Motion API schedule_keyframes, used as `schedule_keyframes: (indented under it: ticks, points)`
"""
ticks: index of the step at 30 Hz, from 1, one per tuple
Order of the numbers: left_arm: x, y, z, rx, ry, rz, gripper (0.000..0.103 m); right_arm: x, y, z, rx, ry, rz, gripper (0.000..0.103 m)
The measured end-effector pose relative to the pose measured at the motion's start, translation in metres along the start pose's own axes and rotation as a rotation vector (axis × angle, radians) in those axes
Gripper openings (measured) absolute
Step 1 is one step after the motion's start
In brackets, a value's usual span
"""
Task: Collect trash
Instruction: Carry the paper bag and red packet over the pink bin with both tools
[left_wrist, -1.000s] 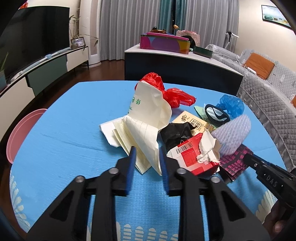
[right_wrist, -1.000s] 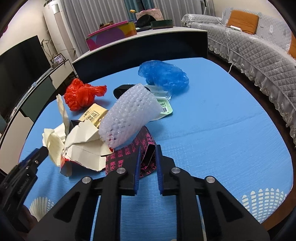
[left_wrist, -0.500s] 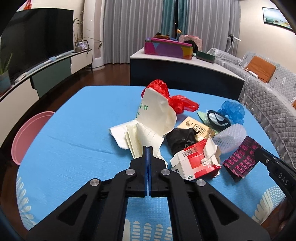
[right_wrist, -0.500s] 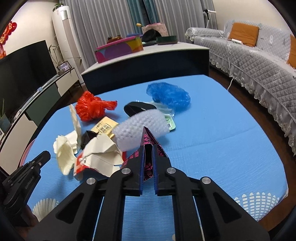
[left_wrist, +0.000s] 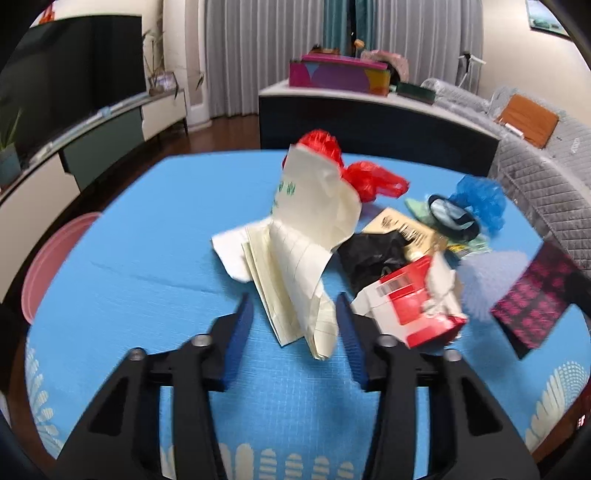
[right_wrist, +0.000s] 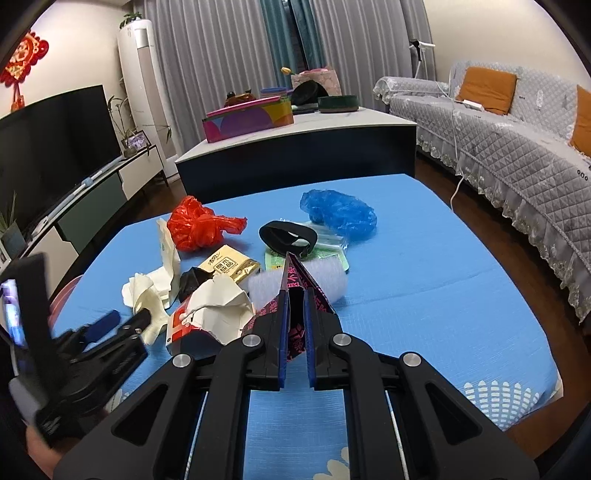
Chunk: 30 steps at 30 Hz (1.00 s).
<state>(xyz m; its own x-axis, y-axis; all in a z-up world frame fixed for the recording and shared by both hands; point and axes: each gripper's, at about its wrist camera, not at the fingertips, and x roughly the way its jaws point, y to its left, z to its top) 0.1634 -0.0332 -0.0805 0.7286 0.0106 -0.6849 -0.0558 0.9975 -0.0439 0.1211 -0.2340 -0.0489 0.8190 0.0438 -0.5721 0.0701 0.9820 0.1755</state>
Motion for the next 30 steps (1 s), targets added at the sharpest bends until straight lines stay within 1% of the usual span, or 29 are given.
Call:
schedule_keyframes:
  ticks: [1, 2, 4, 7, 14, 19, 22, 27, 30]
  points:
    - [0.005, 0.000, -0.001, -0.006, 0.014, -0.004, 0.016, -0.001, 0.000, 0.000, -0.006, -0.003, -0.001, 0.008]
    - [0.007, 0.001, -0.001, -0.007, 0.022, -0.003, 0.008, -0.001, 0.001, -0.001, -0.012, -0.004, -0.002, 0.008]
    - [0.006, 0.004, -0.003, -0.020, 0.014, 0.015, 0.003, -0.003, 0.002, -0.001, -0.022, -0.009, -0.003, 0.008]
    - [-0.005, 0.007, -0.001, -0.037, -0.012, 0.012, 0.003, -0.008, 0.002, -0.002, -0.025, -0.017, -0.002, 0.008]
    - [-0.033, 0.009, 0.002, -0.029, -0.078, 0.006, 0.003, -0.018, 0.006, -0.002, -0.044, -0.045, -0.012, 0.008]
    - [-0.055, 0.015, 0.003, -0.035, -0.132, 0.002, 0.003, -0.032, 0.014, 0.000, -0.050, -0.098, -0.018, 0.008]
    - [-0.064, 0.022, 0.004, -0.048, -0.147, -0.007, 0.002, -0.040, 0.021, 0.002, -0.065, -0.133, -0.022, 0.009]
    - [-0.082, 0.036, 0.007, -0.070, -0.176, -0.010, 0.003, -0.044, 0.031, 0.003, -0.074, -0.152, -0.020, 0.009]
    - [-0.092, 0.047, 0.008, -0.088, -0.190, -0.006, 0.002, -0.048, 0.041, 0.004, -0.078, -0.183, -0.020, 0.009]
